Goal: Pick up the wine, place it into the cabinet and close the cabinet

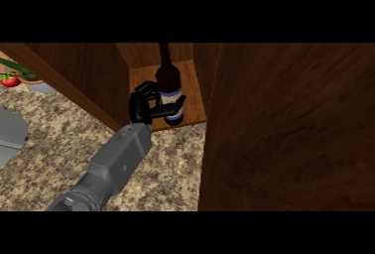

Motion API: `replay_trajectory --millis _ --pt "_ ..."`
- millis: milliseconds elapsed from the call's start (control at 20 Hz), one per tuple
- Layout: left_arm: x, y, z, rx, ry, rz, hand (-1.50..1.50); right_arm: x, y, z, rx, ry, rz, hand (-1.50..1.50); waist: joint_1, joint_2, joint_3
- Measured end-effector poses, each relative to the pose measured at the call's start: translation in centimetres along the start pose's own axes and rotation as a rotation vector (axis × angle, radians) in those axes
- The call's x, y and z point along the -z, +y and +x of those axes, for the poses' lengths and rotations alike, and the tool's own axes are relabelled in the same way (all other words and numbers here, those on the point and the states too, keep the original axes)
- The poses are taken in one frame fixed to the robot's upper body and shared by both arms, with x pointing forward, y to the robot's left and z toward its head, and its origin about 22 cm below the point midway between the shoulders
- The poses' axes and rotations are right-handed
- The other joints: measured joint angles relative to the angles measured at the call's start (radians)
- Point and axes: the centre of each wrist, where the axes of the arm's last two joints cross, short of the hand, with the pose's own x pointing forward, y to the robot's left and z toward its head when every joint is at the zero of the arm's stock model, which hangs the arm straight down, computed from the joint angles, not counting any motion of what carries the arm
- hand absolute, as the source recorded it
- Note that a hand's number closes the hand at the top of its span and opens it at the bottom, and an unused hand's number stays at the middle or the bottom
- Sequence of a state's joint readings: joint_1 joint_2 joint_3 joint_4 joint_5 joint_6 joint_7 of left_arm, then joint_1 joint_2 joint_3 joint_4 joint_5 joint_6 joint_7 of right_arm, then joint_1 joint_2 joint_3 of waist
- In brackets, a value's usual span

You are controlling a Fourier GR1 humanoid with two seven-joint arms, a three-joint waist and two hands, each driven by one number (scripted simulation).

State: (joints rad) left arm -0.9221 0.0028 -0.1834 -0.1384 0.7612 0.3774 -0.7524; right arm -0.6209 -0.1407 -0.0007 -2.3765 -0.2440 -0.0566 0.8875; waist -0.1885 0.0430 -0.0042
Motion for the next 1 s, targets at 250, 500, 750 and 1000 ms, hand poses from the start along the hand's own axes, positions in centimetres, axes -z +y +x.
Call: replay_trajectory --millis 250,500,750,1000 --pt "0.9 -1.4 1.6 -0.002 -0.018 0.004 1.5 -0.1 0.0 -0.1 0.003 0.004 -0.005 -1.5 0.004 -0.002 0.0" --pt "1.6 -2.4 2.9 0.009 -0.019 0.017 1.5 -0.4 -0.2 -0.2 -0.003 0.008 -0.012 -1.5 0.007 0.0 0.001" --pt "2.4 -3.5 4.4 0.016 -0.024 0.01 1.5 -0.5 -0.6 -0.5 -0.012 0.011 -0.028 -1.5 0.019 0.003 0.002" --pt "2.8 -4.0 5.2 0.015 0.018 0.025 1.5 -0.7 -0.8 -0.7 -0.015 0.014 -0.034 -1.5 0.027 0.006 0.002"
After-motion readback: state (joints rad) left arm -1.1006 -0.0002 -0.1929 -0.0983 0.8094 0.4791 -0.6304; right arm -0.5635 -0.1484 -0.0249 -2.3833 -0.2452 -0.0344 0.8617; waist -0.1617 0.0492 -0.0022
